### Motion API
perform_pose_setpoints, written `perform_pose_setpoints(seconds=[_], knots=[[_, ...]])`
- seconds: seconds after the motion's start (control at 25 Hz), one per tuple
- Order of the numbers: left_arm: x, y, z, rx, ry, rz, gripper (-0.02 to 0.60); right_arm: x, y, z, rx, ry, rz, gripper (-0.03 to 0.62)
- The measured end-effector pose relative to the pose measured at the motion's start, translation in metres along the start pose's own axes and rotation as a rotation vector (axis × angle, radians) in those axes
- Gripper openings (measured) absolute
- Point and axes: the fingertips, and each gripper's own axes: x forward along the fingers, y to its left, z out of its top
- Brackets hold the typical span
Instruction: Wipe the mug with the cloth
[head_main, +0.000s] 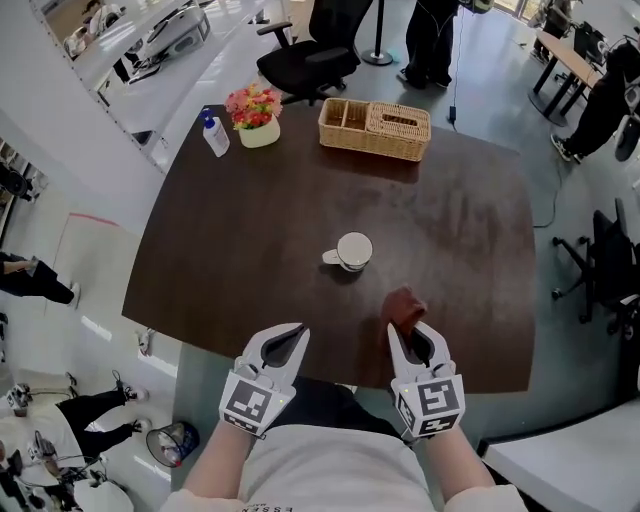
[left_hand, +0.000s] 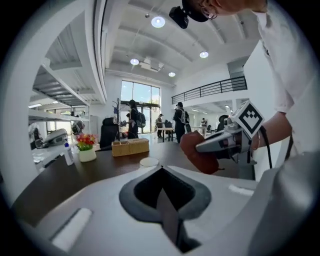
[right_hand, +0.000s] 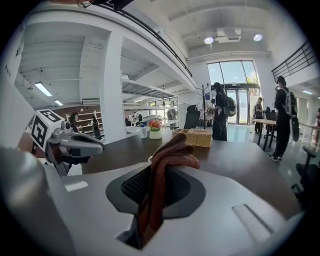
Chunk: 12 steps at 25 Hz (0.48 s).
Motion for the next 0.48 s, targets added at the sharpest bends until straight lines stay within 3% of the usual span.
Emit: perform_pose_setpoints(seconds=[0.12, 0.4, 0.48], knots=[[0.029, 0.007, -0.019, -0.019, 0.035, -0.073, 0.000, 0.019, -0.010, 0.000, -0.001, 0.017, 0.012, 0.081], [0.081, 0.053, -0.030, -0.023, 0.003, -0.066, 0.002, 0.064, -0.042, 0.005, 0.026, 0.059, 0.010, 0.081], [0.098, 0.059, -0.043, -0.019, 0.025, -0.095, 0.062, 0.078, -0.049, -0.002, 0.030, 0.083, 0.010, 0.081]])
